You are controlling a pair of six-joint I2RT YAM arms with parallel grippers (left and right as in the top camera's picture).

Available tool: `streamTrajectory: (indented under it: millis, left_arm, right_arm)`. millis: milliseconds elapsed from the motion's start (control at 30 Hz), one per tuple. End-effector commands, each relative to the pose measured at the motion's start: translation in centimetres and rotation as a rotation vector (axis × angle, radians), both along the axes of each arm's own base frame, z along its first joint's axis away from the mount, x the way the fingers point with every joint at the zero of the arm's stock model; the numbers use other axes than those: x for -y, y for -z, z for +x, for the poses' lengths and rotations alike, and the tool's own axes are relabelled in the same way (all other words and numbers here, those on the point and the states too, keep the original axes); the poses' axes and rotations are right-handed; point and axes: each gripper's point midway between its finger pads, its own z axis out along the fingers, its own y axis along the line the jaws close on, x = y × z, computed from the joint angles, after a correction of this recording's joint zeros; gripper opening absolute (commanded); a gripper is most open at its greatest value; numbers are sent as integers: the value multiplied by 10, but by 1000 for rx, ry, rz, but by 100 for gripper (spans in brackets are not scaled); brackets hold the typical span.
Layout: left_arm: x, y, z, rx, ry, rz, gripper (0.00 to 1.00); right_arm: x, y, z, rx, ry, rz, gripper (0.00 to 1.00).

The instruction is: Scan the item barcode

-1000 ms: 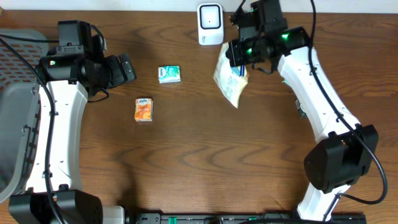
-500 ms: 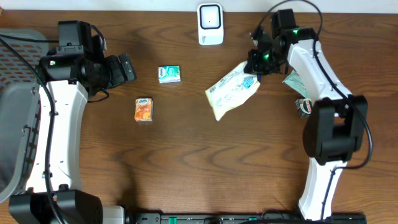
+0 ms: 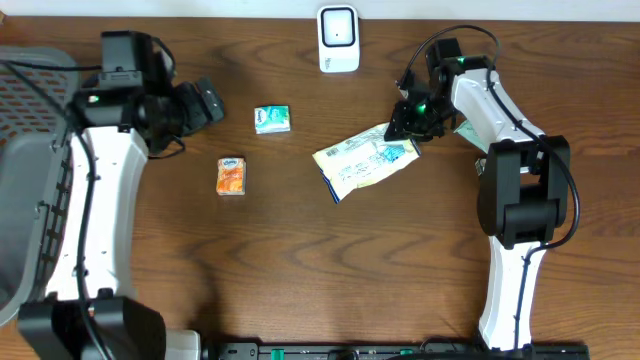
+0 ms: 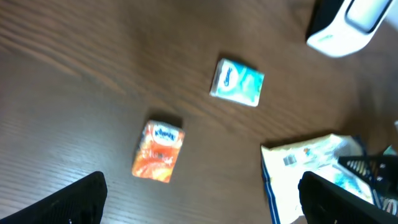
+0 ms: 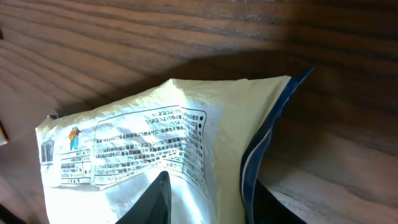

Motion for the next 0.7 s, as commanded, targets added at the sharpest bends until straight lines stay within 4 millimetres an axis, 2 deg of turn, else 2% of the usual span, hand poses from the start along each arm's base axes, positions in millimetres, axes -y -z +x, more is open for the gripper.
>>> streamTrajectory:
  millis: [0,67,100,133,167,200,333,467,600,667]
  left_arm:
    - [4,27,-5,-91,-7,-14,98]
    - [5,27,-4,-94,-7,-24,99]
    - [7,27,-4,-93,-3,-34,81]
    - [14,25,-6,-98,15,-74,34]
    - [20,25,-7,-102,30,-100,19]
    - [29,25,-9,-106,50,-129,8]
    - [73,39,-16,-151,127,-155,7]
    - [121,71,-27,-220,171,-176,7]
    - [159,97,-39,-269,254,-184,7]
    - [171,108,-41,-276,285,-179,7]
  right_arm:
    - [1,0,0,-3,-4,16,28]
    - [1,0,0,0,-10,16,27]
    - [1,0,0,0,-10,16,27]
    - [1,0,0,0,-11,16,27]
    - [0,0,0,0,-11,16,27]
    - [0,0,0,0,-11,17,27]
    - [1,0,0,0,-11,16,25]
    - [1,0,0,0,-11,16,24]
    - [0,0,0,1,-11,16,23]
    - [0,0,0,0,-11,16,23]
